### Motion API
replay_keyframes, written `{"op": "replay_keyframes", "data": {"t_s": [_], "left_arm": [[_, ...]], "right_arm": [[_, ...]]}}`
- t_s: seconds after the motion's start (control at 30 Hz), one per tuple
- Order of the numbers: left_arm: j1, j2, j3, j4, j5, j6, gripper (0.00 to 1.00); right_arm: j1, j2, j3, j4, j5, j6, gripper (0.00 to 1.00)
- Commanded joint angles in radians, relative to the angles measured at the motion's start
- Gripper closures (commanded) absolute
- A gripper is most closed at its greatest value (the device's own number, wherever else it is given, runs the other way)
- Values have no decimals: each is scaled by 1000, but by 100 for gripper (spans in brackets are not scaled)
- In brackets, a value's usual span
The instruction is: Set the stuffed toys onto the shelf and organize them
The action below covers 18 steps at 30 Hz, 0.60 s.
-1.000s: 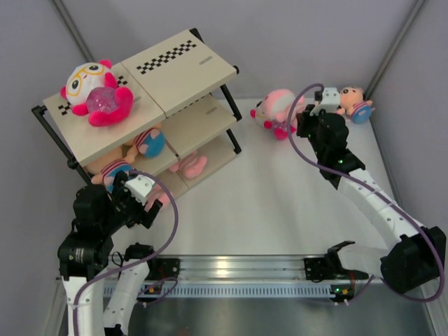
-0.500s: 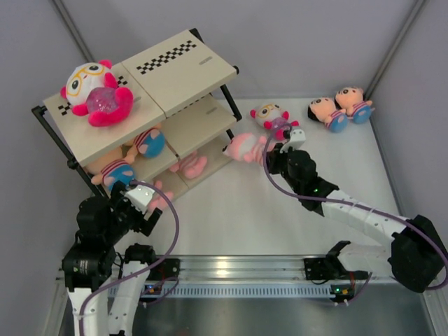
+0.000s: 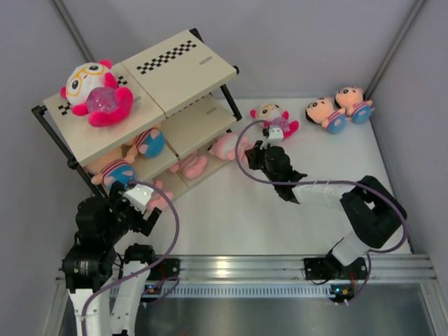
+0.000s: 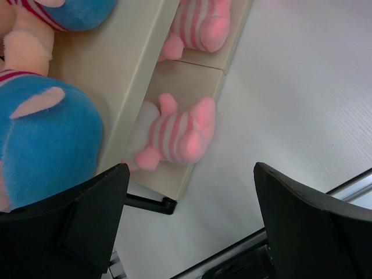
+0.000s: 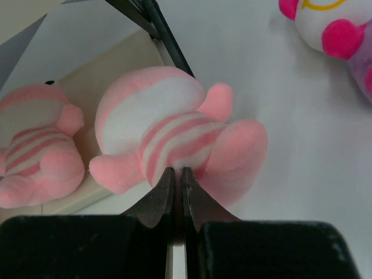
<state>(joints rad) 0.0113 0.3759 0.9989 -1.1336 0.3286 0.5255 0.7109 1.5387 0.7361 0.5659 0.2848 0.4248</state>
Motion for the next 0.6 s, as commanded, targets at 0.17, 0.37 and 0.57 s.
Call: {"op": "replay_keyframes", "data": {"t_s": [0.17,0.37,0.57], "left_arm": [[15,17,40,-18,38,2,5],[15,15,37,-22,52,-1,5],[16,15,41,-29,55,2,5]], "right_arm": [[18,164,170,172,1,97,100],[76,280,288,140,47,112,100],[124,374,356,144,83,189,100]]}}
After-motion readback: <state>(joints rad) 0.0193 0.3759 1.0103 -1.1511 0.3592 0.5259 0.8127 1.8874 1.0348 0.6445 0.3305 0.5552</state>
